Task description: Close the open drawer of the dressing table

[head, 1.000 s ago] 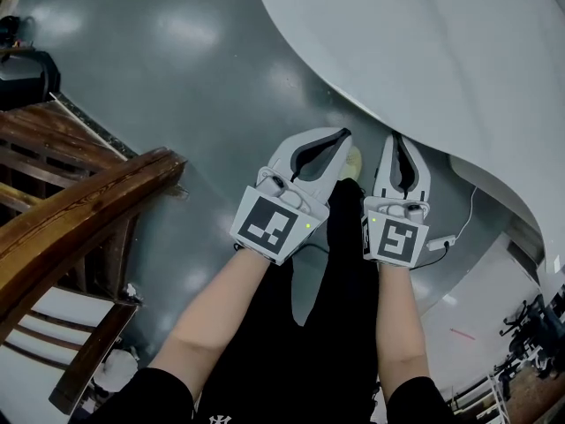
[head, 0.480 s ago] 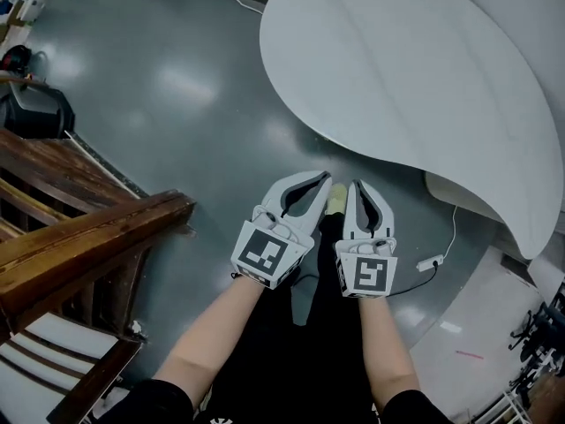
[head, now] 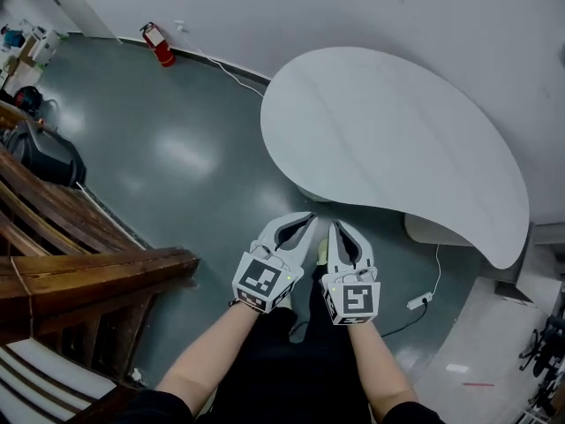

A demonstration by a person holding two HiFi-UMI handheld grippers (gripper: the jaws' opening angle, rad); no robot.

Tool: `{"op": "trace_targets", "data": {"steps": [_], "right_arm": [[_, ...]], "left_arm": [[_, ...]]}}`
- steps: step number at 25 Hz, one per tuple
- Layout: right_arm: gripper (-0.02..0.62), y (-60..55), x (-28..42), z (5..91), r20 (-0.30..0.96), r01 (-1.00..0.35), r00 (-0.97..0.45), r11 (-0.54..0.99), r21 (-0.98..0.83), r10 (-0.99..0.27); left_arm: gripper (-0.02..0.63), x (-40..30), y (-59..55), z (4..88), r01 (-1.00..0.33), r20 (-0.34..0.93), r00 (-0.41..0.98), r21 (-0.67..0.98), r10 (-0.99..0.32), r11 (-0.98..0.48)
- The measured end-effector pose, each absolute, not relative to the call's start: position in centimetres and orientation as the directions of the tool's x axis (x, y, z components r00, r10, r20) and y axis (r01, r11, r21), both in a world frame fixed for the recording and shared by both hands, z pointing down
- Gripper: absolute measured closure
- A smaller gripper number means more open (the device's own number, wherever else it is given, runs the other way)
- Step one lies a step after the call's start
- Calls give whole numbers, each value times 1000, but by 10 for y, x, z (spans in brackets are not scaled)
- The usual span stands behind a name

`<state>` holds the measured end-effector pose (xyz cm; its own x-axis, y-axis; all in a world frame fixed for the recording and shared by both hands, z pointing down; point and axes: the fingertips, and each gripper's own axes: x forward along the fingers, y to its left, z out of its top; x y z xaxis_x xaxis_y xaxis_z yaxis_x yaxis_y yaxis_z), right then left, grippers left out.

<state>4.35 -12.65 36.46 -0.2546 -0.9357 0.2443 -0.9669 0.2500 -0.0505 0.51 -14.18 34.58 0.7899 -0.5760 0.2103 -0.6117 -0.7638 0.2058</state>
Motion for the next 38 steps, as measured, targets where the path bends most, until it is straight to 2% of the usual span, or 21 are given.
{"op": "trace_targets", "data": {"steps": [10, 25, 38], "right_arm": [[580, -136, 47, 289, 158, -966, -259, 254, -51, -953], [581, -120, 42, 213, 95, -948, -315, 308, -82, -945], [581, -115, 46, 190, 72, -944, -329, 325, -62, -942]], "left_arm": [[597, 2, -140, 282, -609, 161, 793, 217, -588, -763], [597, -5, -129, 212, -633, 125, 773, 222, -622, -741], [597, 1, -131, 183, -649, 94, 759, 200, -645, -734]]}}
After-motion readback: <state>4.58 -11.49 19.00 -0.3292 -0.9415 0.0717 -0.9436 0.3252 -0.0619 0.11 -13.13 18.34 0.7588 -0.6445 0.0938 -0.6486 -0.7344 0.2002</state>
